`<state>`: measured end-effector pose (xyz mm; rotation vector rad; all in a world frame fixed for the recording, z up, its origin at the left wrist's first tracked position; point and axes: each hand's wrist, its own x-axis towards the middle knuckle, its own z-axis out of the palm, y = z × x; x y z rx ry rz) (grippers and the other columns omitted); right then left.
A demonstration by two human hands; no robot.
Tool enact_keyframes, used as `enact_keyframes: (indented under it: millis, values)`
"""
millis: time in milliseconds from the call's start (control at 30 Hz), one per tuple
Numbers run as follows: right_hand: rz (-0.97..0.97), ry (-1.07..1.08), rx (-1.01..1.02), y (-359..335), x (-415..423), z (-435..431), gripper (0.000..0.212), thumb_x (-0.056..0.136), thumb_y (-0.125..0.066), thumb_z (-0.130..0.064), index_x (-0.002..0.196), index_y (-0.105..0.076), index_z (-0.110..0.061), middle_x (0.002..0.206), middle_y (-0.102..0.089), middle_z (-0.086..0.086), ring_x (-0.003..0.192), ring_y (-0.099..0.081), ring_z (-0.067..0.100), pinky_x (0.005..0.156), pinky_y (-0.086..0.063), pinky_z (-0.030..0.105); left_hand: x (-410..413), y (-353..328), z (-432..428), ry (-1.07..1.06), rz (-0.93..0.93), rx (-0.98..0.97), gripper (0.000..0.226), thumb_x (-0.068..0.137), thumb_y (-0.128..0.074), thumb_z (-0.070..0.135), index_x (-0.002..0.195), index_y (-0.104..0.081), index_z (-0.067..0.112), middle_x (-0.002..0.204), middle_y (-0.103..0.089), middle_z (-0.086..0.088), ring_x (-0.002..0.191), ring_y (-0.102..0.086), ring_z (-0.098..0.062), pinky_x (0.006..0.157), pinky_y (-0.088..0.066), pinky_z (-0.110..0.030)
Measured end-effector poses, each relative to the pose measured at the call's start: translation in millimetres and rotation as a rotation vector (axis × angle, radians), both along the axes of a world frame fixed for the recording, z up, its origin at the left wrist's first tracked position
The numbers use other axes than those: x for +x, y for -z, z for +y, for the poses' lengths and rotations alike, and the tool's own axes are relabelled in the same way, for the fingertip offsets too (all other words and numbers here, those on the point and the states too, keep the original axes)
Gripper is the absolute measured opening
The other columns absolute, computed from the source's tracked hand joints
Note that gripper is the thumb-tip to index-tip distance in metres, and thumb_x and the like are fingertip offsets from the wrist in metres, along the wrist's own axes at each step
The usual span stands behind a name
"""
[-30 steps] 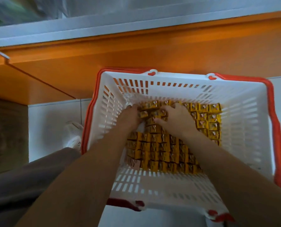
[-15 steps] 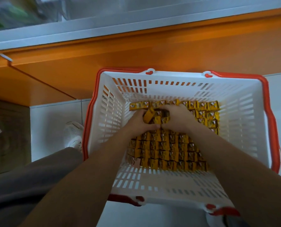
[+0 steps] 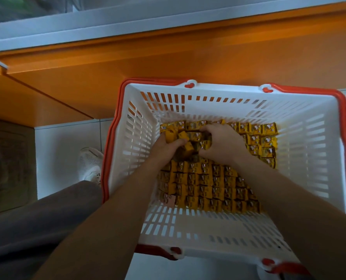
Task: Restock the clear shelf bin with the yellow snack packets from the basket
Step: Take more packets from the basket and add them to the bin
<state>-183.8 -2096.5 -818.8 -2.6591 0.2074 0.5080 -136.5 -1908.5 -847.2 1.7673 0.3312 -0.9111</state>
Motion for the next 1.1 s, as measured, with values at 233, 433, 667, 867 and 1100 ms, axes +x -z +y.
enact_keyframes:
  millis: [233, 433, 667, 867, 1100]
  values:
    - [-0.113, -0.112, -0.004, 0, 6, 12, 0.066, 0.079, -0.069, -0.043, 0.141, -0.050, -0.026, 0.132, -0.056, -0.001, 0.119, -0.053, 0.020, 0.095, -0.052, 0.037, 2, 7, -1, -0.028, 0.051, -0.080, 0.042, 0.074, -0.080, 0.036, 0.112, -0.066, 0.028, 0.106, -0.076, 0.005, 0.098, -0.072, -0.017, 0.085, -0.060, -0.039]
    - [-0.074, -0.172, 0.023, 2, 10, 11, 0.053, 0.093, -0.063, -0.030, 0.143, -0.045, -0.029, 0.144, -0.046, 0.002, 0.119, -0.058, 0.025, 0.094, -0.053, 0.039, 4, 11, 1, -0.019, 0.033, -0.058, 0.035, 0.084, -0.079, 0.036, 0.115, -0.064, 0.028, 0.103, -0.075, 0.009, 0.092, -0.072, -0.009, 0.069, -0.056, -0.024]
    - [0.094, -0.107, 0.161, 4, 16, 5, 0.064, 0.084, -0.074, -0.024, 0.143, -0.049, -0.025, 0.146, -0.046, 0.004, 0.134, -0.043, 0.022, 0.109, -0.038, 0.034, 4, 9, -3, 0.052, 0.011, -0.003, 0.052, 0.087, -0.078, 0.039, 0.130, -0.058, 0.020, 0.119, -0.070, -0.002, 0.109, -0.068, -0.023, 0.097, -0.057, -0.046]
    - [-0.086, 0.005, 0.268, -2, 6, -2, 0.040, 0.089, -0.072, -0.027, 0.129, -0.064, -0.024, 0.131, -0.064, -0.003, 0.120, -0.056, 0.015, 0.096, -0.038, 0.023, 3, 3, -7, 0.094, -0.082, 0.044, 0.044, 0.089, -0.074, 0.045, 0.126, -0.062, 0.023, 0.118, -0.071, -0.001, 0.107, -0.068, -0.021, 0.093, -0.056, -0.039]
    - [-0.086, 0.064, 0.356, -44, 8, -18, 0.032, 0.086, -0.075, -0.020, 0.116, -0.069, -0.028, 0.135, -0.060, -0.008, 0.110, -0.058, 0.009, 0.092, -0.043, 0.022, 9, -44, -15, 0.116, -0.281, 0.106, 0.039, 0.091, -0.069, 0.052, 0.120, -0.064, 0.027, 0.105, -0.070, 0.002, 0.101, -0.067, -0.022, 0.085, -0.058, -0.042]
